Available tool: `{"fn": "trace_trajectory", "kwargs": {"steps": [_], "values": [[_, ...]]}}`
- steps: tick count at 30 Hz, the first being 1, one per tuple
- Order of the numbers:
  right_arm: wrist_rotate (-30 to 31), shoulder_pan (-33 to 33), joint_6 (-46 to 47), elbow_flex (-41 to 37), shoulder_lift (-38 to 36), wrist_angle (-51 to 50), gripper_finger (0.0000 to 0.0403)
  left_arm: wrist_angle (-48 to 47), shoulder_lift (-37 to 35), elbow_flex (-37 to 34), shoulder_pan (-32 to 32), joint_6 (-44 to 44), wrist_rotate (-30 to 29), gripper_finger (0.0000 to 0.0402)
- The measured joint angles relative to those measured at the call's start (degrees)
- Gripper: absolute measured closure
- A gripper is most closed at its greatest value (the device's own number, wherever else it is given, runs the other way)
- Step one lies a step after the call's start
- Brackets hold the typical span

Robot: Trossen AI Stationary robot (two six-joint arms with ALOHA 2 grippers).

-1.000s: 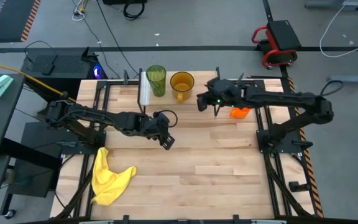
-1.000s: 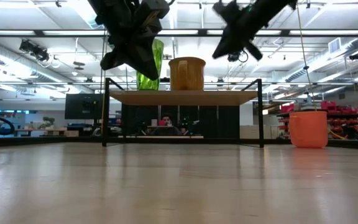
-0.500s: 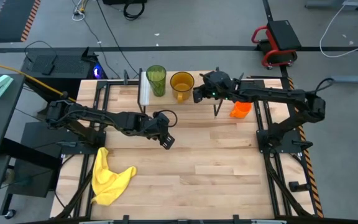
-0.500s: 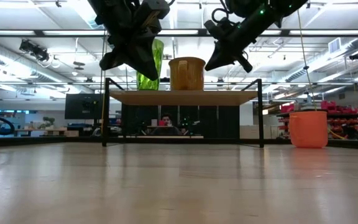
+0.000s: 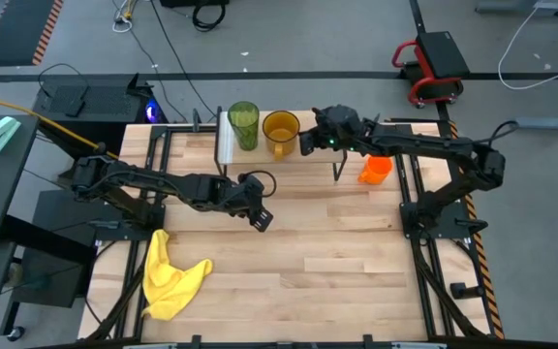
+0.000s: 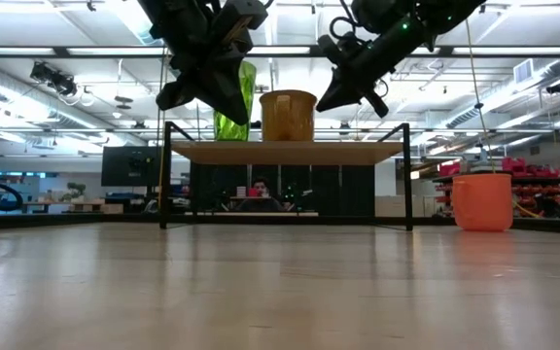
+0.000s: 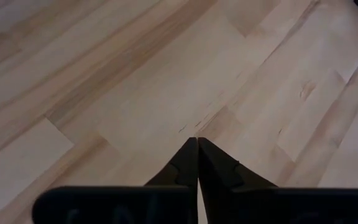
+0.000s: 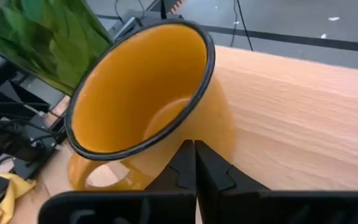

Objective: Stack small to large cups/mugs on shelf
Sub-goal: Put the yellow mug on the shelf, then put the orange mug on the shelf

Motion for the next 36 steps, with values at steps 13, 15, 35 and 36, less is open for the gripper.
{"fn": "trace_trajectory", "kwargs": {"steps": [13,15,35,36], "values": [[0.02,-0.71,-0.96,2.48,-2.92,-6.21,0.0403,-0.19,0.0,0.0,-0.48,0.28,-0.01,0.0382],[0.02,-0.47,-1.48,4.48,-4.19,-10.34,0.0402,-0.19,0.0,0.0,-0.81,0.4,0.0,0.0386],[-0.16,15.57,9.26,17.64,-23.56,-38.47,0.0377,-0.08,0.0,0.0,-1.18,6.22,0.0,0.0374],[-0.15,16.61,10.74,17.64,-24.38,-38.82,0.0377,0.0,0.0,0.0,-1.18,7.0,0.02,0.0375]]}}
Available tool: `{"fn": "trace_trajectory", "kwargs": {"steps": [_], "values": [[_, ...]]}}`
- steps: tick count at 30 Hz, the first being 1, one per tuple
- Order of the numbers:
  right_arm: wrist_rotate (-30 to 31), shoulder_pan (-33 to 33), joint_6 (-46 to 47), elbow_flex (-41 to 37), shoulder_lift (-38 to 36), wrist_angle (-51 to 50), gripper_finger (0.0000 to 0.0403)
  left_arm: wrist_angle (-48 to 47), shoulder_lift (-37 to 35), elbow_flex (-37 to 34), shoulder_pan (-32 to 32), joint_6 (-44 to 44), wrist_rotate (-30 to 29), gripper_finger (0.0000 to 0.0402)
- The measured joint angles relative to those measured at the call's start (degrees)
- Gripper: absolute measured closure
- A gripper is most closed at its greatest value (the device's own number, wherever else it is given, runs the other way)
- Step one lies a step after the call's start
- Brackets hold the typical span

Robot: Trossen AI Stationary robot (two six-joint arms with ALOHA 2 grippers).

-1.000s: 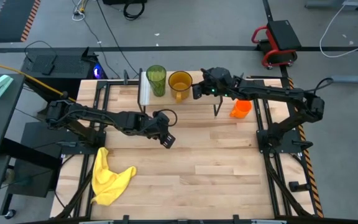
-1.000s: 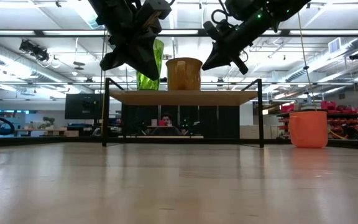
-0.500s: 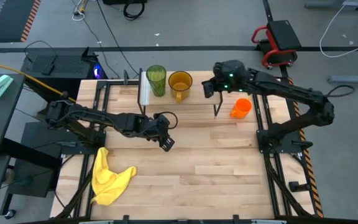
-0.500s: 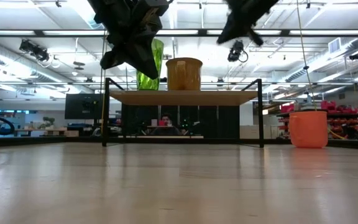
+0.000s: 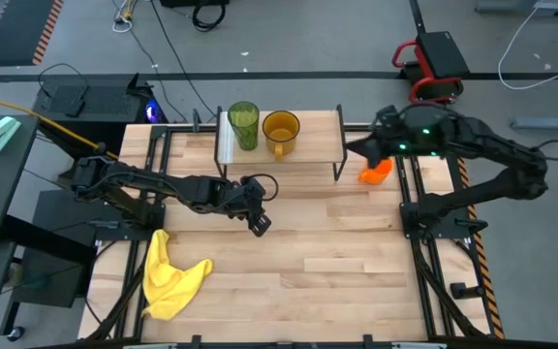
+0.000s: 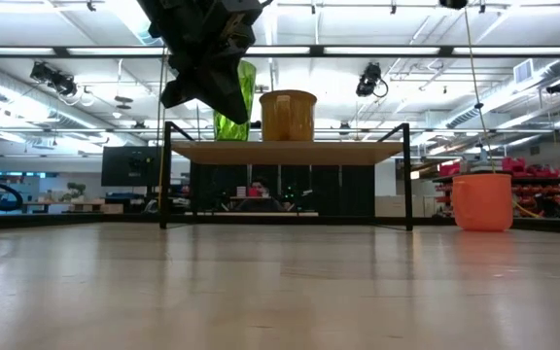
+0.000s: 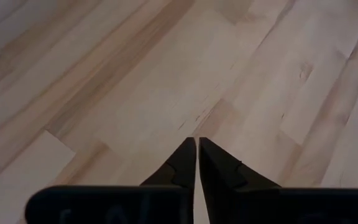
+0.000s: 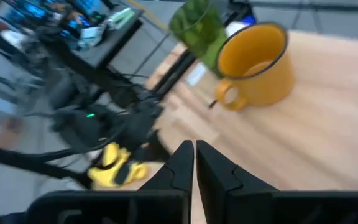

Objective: Stack small to large cups/mugs on shelf
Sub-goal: Put the orange mug on the shelf

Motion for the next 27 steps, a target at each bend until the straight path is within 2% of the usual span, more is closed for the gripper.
{"fn": "trace_trajectory", "kwargs": {"steps": [5,10,13,20,27], "values": [[0.12,5.02,6.24,0.0,-2.9,0.66,0.0382,0.21,0.0,0.0,0.0,3.61,0.75,0.0385],[0.12,7.57,6.86,0.0,-4.0,5.05,0.0383,0.22,0.0,0.0,0.0,5.18,2.01,0.0389],[-0.14,7.66,5.89,0.0,-4.59,9.03,0.0383,0.27,0.0,0.0,0.0,4.71,2.19,0.0383],[-0.71,6.49,-3.71,0.03,-6.41,15.58,0.0383,3.21,0.0,0.0,0.2,1.79,2.17,0.0375],[-1.18,3.96,-1.02,0.33,-8.02,10.91,0.0392,7.19,0.0,0.0,0.2,-1.77,2.14,0.0386]]}}
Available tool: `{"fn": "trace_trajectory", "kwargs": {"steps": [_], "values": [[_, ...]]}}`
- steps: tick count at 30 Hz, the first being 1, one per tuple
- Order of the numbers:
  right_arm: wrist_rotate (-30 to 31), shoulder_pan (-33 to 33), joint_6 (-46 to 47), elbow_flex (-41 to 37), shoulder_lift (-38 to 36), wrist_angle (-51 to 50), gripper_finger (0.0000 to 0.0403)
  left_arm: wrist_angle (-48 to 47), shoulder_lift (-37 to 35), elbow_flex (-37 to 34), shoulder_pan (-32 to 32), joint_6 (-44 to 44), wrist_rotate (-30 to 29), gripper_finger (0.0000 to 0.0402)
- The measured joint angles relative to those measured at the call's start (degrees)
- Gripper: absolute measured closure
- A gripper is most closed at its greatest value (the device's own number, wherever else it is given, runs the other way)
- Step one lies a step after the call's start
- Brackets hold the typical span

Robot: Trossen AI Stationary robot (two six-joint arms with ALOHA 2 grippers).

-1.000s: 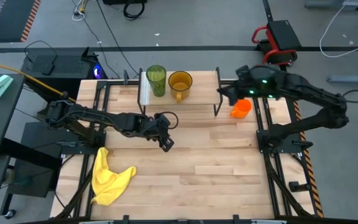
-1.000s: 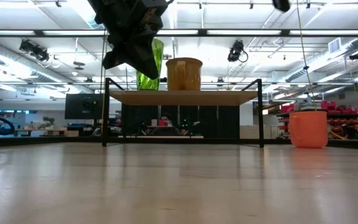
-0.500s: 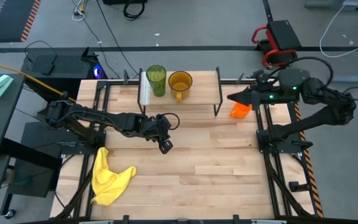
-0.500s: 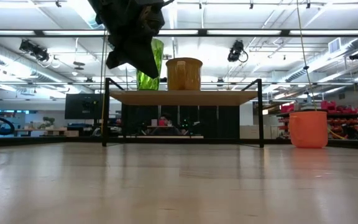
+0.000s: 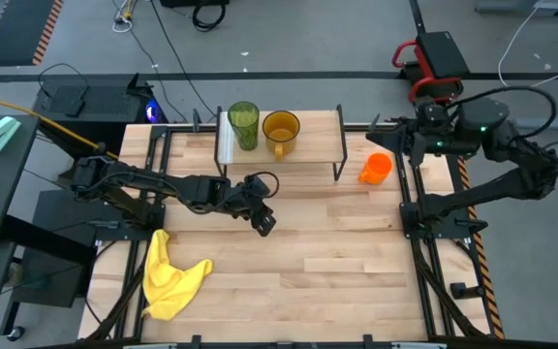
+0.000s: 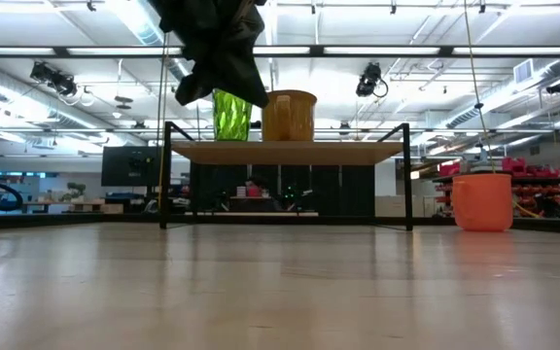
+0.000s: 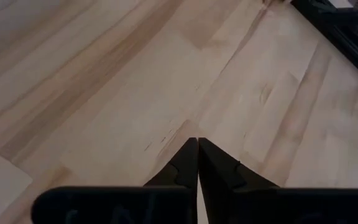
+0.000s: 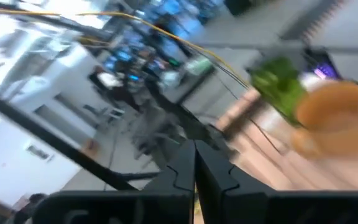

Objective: Stack small to large cups/mugs on shelf
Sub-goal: Put the orange mug on the shelf

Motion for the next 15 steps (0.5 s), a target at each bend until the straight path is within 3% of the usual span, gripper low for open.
{"fn": "trace_trajectory", "kwargs": {"steps": [5,9,12,15], "values": [[0.39,-4.26,3.42,6.79,1.43,-26.91,0.0394,0.03,0.0,0.0,0.0,-2.58,0.0,0.0386],[6.57,-7.98,2.17,12.21,4.37,-45.91,0.0388,0.03,0.0,0.0,-0.17,-3.61,0.0,0.038],[7.61,-10.4,-0.72,13.28,5.96,-52.23,0.038,0.02,0.0,0.0,-0.22,-3.7,0.0,0.0377],[7.01,-12.11,-3.04,12.03,6.67,-52.5,0.0368,0.02,0.0,0.0,-0.2,-3.7,0.0,0.038]]}}
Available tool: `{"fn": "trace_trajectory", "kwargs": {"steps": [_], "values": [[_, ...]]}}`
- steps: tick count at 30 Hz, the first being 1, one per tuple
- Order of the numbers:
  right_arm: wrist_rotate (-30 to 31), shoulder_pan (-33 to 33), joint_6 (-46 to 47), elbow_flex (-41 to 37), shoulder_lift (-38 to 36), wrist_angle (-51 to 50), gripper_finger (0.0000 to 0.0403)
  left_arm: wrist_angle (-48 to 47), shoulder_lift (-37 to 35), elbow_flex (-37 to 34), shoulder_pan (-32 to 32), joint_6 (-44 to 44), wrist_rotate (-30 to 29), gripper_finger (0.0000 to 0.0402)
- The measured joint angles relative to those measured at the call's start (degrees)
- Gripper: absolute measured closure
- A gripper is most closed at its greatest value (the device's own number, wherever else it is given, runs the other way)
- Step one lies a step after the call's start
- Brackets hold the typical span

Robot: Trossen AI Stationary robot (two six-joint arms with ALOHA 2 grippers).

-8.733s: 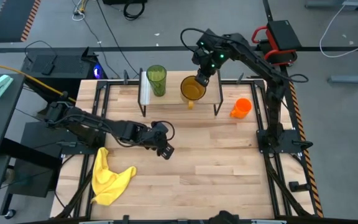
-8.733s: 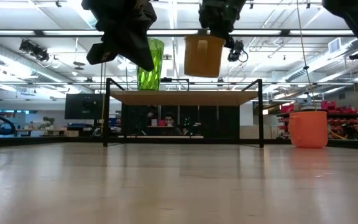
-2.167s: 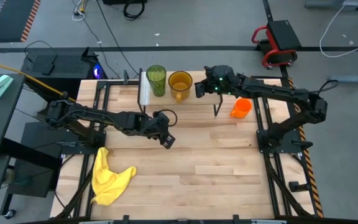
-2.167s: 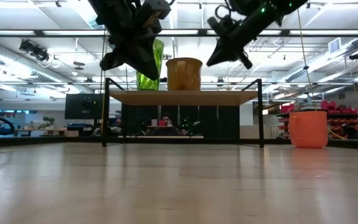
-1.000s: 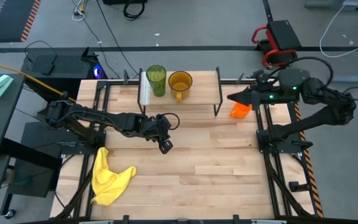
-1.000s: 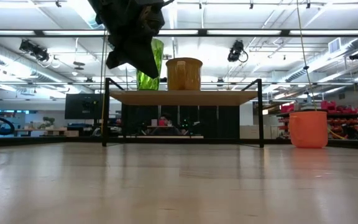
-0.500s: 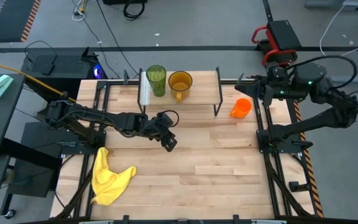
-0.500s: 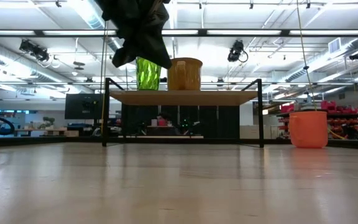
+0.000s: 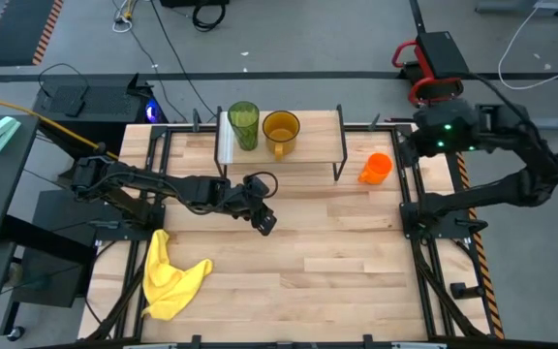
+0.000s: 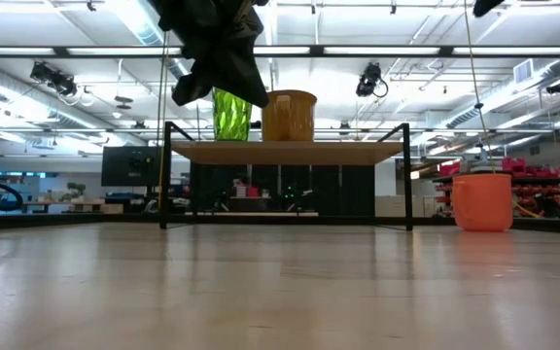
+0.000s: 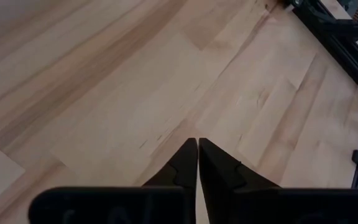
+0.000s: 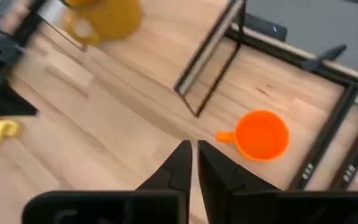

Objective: Stack small to large cups/mugs on shelf
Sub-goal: Put the orange mug on the shelf

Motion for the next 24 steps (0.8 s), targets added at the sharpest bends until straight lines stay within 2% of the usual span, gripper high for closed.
{"fn": "trace_trajectory", "kwargs": {"steps": [6,15,24], "values": [[-1.5,-4.81,-2.0,-6.19,0.22,0.03,0.0342,-0.03,0.0,0.0,-0.59,0.17,-0.01,0.0387],[-5.63,-21.08,-8.49,-22.07,-1.14,-0.13,0.0333,-0.68,0.0,0.0,-1.57,2.29,0.0,0.0377],[-11.69,-30.72,-13.93,-29.9,-0.66,6.17,0.0332,-12.12,0.0,0.0,-1.44,1.19,-1.68,0.0388]]}}
